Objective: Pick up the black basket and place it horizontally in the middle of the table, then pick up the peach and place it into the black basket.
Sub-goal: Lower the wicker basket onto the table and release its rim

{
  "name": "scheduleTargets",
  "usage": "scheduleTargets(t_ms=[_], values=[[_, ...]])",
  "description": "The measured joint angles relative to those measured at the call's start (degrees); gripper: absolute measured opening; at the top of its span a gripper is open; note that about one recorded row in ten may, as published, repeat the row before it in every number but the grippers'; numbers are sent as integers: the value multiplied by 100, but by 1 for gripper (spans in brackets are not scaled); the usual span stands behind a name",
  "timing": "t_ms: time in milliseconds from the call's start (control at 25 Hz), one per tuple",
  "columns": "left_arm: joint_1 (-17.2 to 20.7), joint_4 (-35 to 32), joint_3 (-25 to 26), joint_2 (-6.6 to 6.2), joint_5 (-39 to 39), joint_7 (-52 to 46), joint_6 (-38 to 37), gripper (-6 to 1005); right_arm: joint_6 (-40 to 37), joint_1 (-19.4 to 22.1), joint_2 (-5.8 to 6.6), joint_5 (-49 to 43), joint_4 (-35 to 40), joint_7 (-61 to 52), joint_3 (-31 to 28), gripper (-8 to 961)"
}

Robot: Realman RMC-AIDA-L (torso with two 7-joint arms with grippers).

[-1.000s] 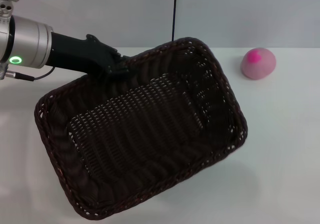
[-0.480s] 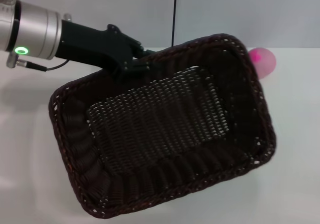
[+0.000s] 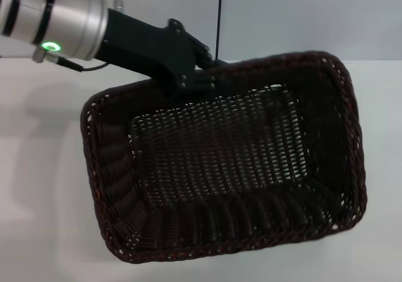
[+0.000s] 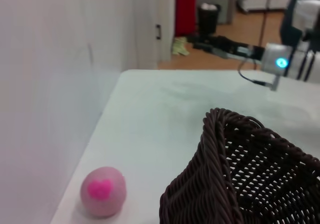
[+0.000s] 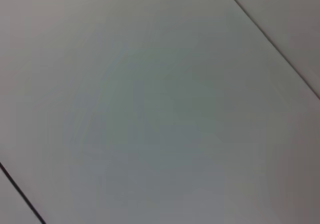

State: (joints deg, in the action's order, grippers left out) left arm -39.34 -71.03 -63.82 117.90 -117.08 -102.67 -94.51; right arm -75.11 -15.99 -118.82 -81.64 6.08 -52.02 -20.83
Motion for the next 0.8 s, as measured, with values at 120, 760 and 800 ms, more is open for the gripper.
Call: scheduleTargets(t_ms=[120,760,800], values=[[-142,26,-193,8,-141,20,-17,195,0,0,-4,-8,-21,-1,11,605],[-671,847,-586,60,-318,828,477,196,-31,7,-19,-35,-216,20,36,604],[-671,847,-586,60,-318,828,477,196,-32,-2,-17,-37,-239,23,36,604]])
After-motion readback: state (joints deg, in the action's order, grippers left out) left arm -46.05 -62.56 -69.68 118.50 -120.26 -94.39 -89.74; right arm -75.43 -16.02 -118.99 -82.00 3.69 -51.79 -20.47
